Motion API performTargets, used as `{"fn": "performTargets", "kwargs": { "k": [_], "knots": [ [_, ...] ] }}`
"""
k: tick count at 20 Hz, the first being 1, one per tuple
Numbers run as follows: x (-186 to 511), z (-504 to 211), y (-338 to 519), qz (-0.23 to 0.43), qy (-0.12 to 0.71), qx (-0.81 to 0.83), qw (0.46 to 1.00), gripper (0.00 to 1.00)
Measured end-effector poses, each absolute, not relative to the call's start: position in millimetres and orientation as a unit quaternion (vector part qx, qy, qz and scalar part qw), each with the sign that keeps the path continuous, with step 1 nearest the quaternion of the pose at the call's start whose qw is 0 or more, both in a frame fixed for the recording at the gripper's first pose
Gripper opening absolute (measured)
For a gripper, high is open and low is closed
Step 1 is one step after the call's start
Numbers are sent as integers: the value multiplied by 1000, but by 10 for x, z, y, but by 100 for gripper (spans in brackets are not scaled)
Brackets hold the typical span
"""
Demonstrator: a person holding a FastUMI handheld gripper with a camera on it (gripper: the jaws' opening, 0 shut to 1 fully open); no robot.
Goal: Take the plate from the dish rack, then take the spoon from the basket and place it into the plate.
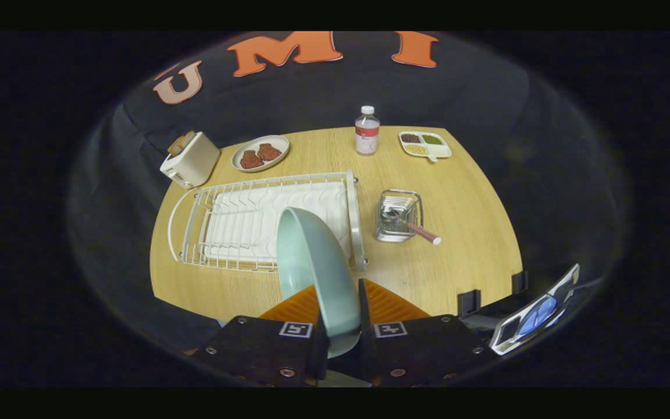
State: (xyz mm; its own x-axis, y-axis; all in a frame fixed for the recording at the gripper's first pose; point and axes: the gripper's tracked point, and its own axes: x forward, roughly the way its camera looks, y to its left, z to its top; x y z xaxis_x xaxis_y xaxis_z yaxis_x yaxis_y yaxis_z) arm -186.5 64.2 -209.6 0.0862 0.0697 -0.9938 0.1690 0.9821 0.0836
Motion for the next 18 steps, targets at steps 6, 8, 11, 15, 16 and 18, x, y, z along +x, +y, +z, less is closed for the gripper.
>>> {"fn": "performTargets", "kwargs": {
  "k": [6, 8, 11, 15, 16, 18],
  "knots": [
    [-2296, -2413, 653, -28, 693, 122, 711, 24],
    [-2399, -2502, 710, -23, 698, 144, 702, 24],
    [-2498, -2615, 798, -5, 699, 171, 695, 24],
    [-2684, -2819, 844, 13, 709, 170, 684, 24],
    [-2719, -2873, 830, 16, 711, 167, 683, 24],
    [-2777, -2973, 791, 18, 712, 164, 682, 24]
  ]
}}
